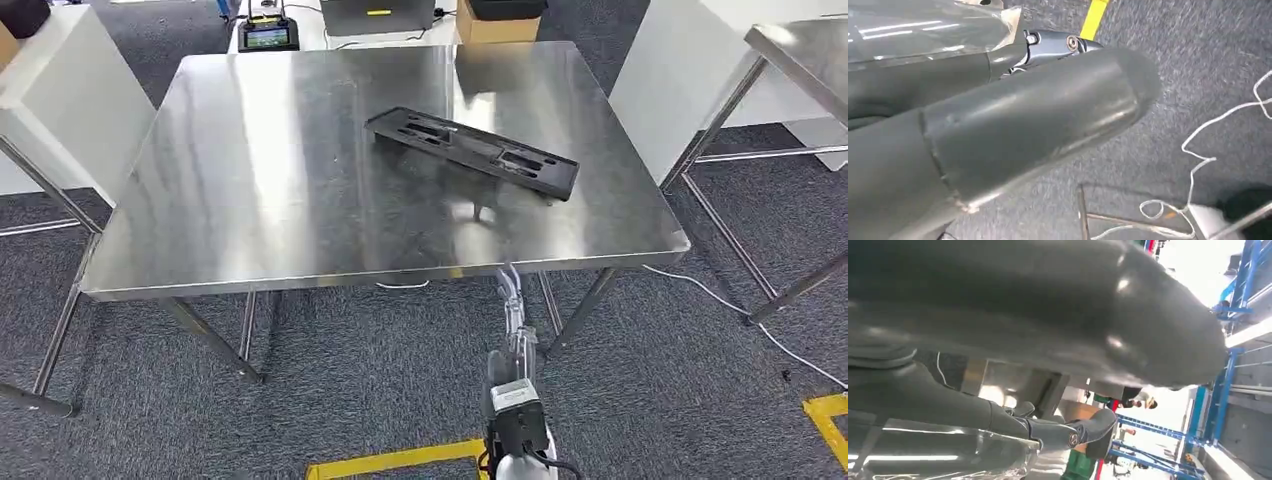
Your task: Take the parts from the cabinet and place them on the table.
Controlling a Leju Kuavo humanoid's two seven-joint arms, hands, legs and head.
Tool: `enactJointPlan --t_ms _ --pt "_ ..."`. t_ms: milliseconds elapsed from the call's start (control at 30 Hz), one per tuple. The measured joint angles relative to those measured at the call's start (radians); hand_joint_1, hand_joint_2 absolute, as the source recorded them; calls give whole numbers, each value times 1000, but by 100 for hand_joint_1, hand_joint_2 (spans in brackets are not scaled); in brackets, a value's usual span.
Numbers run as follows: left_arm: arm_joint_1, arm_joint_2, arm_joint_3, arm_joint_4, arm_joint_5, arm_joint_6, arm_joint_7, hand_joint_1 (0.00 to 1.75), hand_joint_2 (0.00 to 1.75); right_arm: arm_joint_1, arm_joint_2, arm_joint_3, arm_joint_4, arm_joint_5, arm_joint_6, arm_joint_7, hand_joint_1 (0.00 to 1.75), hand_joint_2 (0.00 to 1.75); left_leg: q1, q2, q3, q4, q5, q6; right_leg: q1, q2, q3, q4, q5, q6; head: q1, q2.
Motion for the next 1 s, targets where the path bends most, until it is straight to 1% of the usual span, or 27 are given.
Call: enactJointPlan --t_ms 67,100,133,200,233,267,300,333,367,400,433,467,500,533,600,633,667,700,733,767,800,833,867,900,933,967,1000 --pt "3 0 0 0 1 0 5 0 0 1 -1 -1 -2 1 3 9 0 0 -10 1 -14 5 5 15 -4 -2 -5 -3 18 19 0 0" --pt "4 -1 1 0 5 -7 7 0 0 4 -1 -2 -2 1 3 10 0 0 -12 3 -18 0 15 29 -1 -1 -7 -6 26 27 0 0" --pt "5 -3 2 1 3 -7 8 0 0 6 -5 -3 -2 1 3 10 0 0 -2 11 -31 -11 32 48 2 -1 -13 7 17 29 2 0" --pt "2 -5 -1 1 -15 13 8 0 0 11 -11 -3 -2 -7 3 10 0 0 -9 13 -61 -13 57 69 -2 6 -56 98 -91 7 5 0" --pt "3 -6 -1 1 -16 13 10 0 0 12 -13 -4 -2 -11 3 10 0 0 -11 13 -76 -13 68 66 -2 7 -73 169 -143 0 6 0" --pt "4 -7 0 1 -16 13 11 0 0 12 -15 -5 -2 -12 3 10 0 0 -13 15 -94 -12 81 67 -2 8 -89 243 -181 -1 6 0" --pt "3 -7 0 1 -16 12 13 0 0 13 -17 -5 -1 -13 3 10 0 0 -14 18 -111 -11 94 66 -2 8 -93 295 -188 7 7 0" --pt "3 -6 0 1 -16 6 13 0 0 13 -18 -6 0 -12 3 10 0 0 -15 19 -130 -11 107 65 -2 8 -81 314 -168 19 6 0" --pt "3 -6 0 1 -19 5 13 0 0 13 -19 -6 0 -11 3 10 0 0 -16 20 -140 -9 120 63 -1 8 -52 296 -135 31 6 0" --pt "3 -8 -2 1 -31 18 13 0 0 13 -19 -6 0 -9 2 10 0 0 -17 20 -157 -9 135 61 0 9 0 239 -98 41 7 0" --pt "3 -8 -7 1 -34 24 14 0 0 13 -20 -6 0 -5 2 10 0 0 -17 19 -170 -8 148 56 -1 8 65 154 -85 40 7 0" --pt "2 -8 -8 1 -33 21 17 0 0 12 -20 -6 0 -3 0 11 0 0 -19 19 -177 -6 157 51 0 9 138 56 -103 31 7 0" --pt "1 -8 -8 1 -33 19 18 0 0 11 -19 -6 0 -2 -3 11 0 0 -24 18 -183 -1 165 46 11 9 199 -49 -127 23 9 0" --pt "-1 -8 -10 1 -40 21 18 0 0 12 -20 -7 0 -2 -8 11 0 0 -25 18 -185 -1 177 41 11 11 196 -67 -141 16 5 0" --pt "-2 -6 -14 1 -42 25 28 0 0 22 -20 -7 0 -3 -18 12 0 0 -23 18 -189 -2 192 33 11 11 182 -52 -134 6 4 0" --pt "-1 -5 -14 2 -40 19 29 0 0 25 -20 -7 1 -3 -23 13 0 0 -16 17 -195 5 185 26 -9 9 173 -51 -124 -8 3 0" --pt "-1 -4 -14 2 -44 24 30 0 0 29 -19 -8 1 -4 -27 13 0 0 -14 17 -204 24 135 19 -5 5 164 -50 -114 -18 1 0" --pt "0 -4 -16 2 -54 44 30 0 0 31 -19 -8 0 -6 -31 13 0 0 -11 17 -213 69 62 15 -2 2 154 -49 -103 -33 1 0" --pt "0 -3 -18 2 -53 51 33 0 0 34 -19 -8 -1 -10 -32 16 0 0 -10 15 -224 135 -3 11 0 0 143 -48 -92 -37 2 0" --pt "-1 -1 -17 2 -40 38 38 0 0 37 -19 -9 -1 -11 -34 18 0 0 -10 14 -235 209 -44 6 3 -1 129 -47 -82 -37 0 0" --pt "-2 2 -14 2 -32 22 43 0 0 40 -19 -10 -1 -12 -34 19 0 0 -9 13 -240 269 -52 4 6 -3 114 -41 -72 -37 2 0" --pt "-3 3 -13 2 -36 23 43 0 0 42 -19 -10 -1 -14 -34 22 0 0 -9 12 -234 296 -29 4 7 -3 104 -32 -65 -35 1 0" --pt "-3 3 -14 2 -46 34 43 0 0 43 -19 -11 -2 -18 -34 23 0 0 -8 12 -210 284 8 5 7 -3 85 -20 -60 -31 1 0" --pt "-3 4 -15 2 -50 44 42 0 0 43 -19 -12 -2 -21 -33 23 0 0 -8 12 -169 237 44 9 6 -3 67 -8 -57 -30 1 0" --pt "-3 5 -14 2 -54 57 41 0 0 43 -19 -14 -3 -24 -29 24 0 0 -8 12 -101 145 61 14 6 -2 51 5 -55 -28 1 0" --pt "-7 5 -14 2 -50 65 42 0 0 43 -19 -16 -5 -25 -24 23 0 0 -8 9 -56 66 19 21 6 -2 41 13 -52 -23 0 0" --pt "-8 4 -12 2 -39 61 44 0 0 42 -19 -18 -8 -25 -21 21 0 0 -14 5 -33 23 8 25 12 -2 32 17 -46 -14 1 0"
